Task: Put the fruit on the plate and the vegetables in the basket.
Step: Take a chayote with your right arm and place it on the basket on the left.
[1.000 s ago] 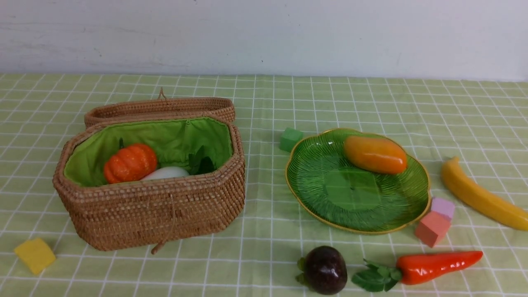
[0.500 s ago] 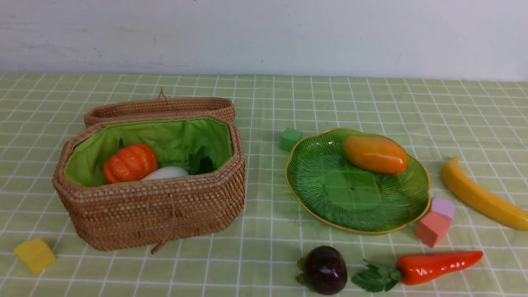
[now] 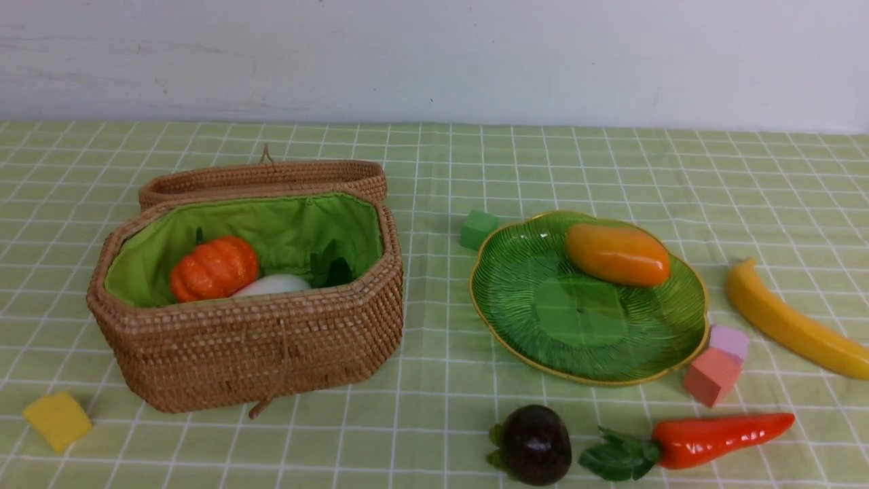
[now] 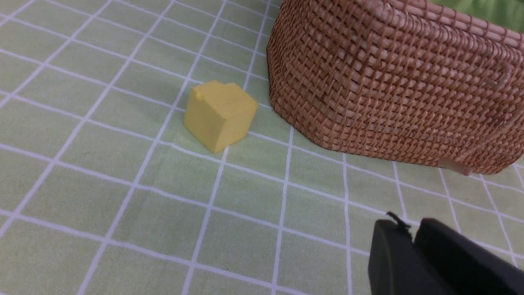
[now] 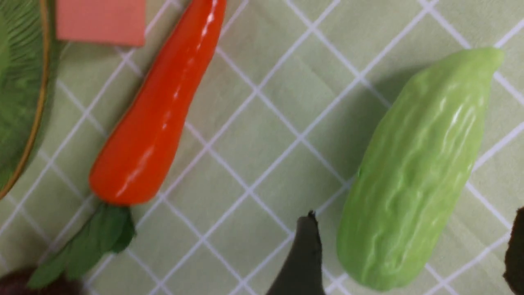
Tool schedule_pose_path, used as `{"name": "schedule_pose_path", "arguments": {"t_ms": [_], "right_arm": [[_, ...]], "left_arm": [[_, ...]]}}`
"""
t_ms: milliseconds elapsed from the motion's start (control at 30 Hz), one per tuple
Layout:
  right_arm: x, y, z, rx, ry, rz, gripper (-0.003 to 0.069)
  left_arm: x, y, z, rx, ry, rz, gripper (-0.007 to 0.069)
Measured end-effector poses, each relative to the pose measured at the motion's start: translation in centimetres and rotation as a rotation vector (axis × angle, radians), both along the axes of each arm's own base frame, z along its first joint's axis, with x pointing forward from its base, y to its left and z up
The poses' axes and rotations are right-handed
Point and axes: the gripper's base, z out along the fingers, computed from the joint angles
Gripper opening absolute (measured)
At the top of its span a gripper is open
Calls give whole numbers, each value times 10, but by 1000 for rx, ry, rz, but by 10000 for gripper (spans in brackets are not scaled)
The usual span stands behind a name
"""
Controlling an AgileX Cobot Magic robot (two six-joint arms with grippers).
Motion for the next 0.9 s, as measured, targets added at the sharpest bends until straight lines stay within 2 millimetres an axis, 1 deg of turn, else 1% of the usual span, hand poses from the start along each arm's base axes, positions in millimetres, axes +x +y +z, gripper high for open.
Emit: {"name": "schedule_pose_path", "arguments": {"t_ms": [100,300,367,433,567,667,733,767,800,867,900], "right_arm": [[11,-1,-12,-11,64,-19,611],[26,-1,-38,-11,213,-23,559],[29,-1,-45,-9,245,-36,555],[35,-1,-56,-7,290,-54,554],[45,-1,-68,-7,289,-57,549],[51,-1,-74,-7,273,-58,529],[53,-1,-75,-6,263,-58,486],[53,0,-75,-3,258,-49,459],[53,0,-74,1,250,-30,449],[53,2,-72,7,235,4,450],[53,3,-64,9,182,70,450]], "left_arm": [[0,0,0,0,0,0,80],[0,0,0,0,0,0,81],[0,0,0,0,0,0,81],[0,0,0,0,0,0,82],[0,0,0,0,0,0,82],[0,0,0,0,0,0,82],[0,0,0,0,0,0,82],[0,0,0,0,0,0,83],[0,0,0,0,0,0,84],[0,0,0,0,0,0,85],[0,0,0,0,0,0,87]]}}
